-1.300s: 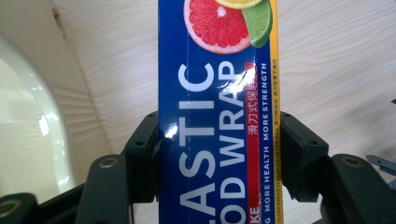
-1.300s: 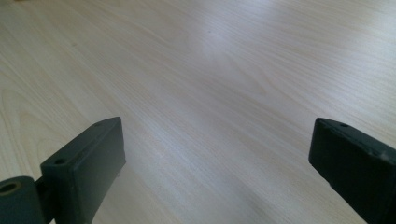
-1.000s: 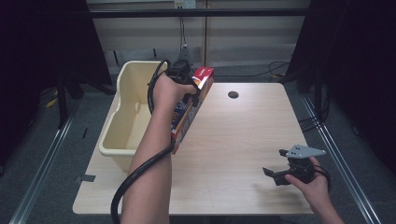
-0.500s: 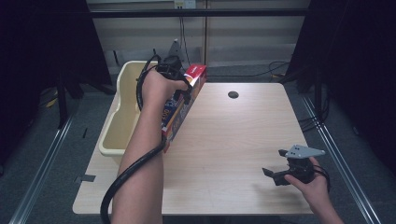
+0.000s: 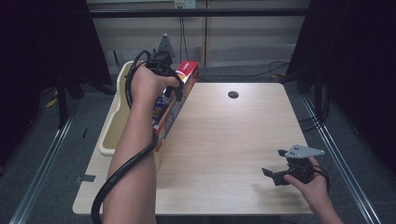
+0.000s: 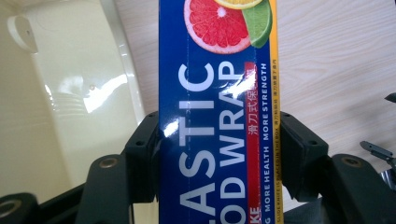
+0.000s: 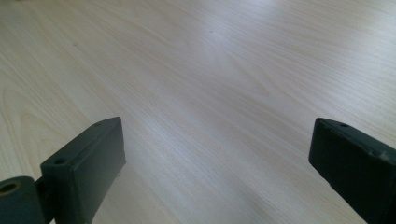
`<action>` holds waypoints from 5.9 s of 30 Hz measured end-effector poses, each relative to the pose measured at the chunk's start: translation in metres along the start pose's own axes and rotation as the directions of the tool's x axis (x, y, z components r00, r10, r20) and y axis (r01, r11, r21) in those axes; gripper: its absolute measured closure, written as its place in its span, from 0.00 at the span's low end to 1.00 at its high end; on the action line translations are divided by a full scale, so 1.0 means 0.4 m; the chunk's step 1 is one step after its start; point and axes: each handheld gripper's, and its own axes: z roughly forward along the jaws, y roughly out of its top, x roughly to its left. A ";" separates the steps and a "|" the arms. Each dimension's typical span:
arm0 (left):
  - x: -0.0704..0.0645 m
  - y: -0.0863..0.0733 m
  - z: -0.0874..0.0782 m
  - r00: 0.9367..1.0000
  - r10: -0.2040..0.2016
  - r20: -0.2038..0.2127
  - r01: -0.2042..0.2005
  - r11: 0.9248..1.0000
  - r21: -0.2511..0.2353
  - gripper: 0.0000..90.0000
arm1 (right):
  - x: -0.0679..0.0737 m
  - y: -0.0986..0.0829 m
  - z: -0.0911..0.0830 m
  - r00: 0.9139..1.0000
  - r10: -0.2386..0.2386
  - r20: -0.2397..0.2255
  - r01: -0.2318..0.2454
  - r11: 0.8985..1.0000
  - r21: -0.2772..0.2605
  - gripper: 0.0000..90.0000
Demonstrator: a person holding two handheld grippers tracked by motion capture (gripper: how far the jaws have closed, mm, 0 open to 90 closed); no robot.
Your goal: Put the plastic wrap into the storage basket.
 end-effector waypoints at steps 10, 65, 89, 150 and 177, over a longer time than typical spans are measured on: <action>0.030 -0.017 -0.027 1.000 -0.020 0.001 0.020 1.000 -0.010 0.46 | 0.001 0.000 0.000 1.000 0.000 0.000 0.000 1.000 0.002 0.04; 0.187 -0.107 -0.089 0.979 -0.189 -0.069 0.186 0.981 -0.051 0.46 | 0.005 0.003 0.008 1.000 0.005 -0.024 -0.005 1.000 0.002 0.02; 0.224 -0.139 -0.009 0.972 -0.222 -0.076 0.222 0.975 -0.007 0.45 | 0.008 0.004 0.012 1.000 0.001 -0.027 -0.002 1.000 -0.003 0.02; 0.280 -0.164 0.127 0.958 -0.277 -0.068 0.282 0.957 0.071 0.45 | 0.014 0.006 0.020 0.999 -0.010 -0.036 0.010 1.000 0.008 0.02; 0.291 -0.152 0.155 0.953 -0.291 -0.077 0.298 0.950 0.092 0.44 | 0.015 0.005 0.023 0.999 -0.013 -0.039 0.014 1.000 0.022 0.02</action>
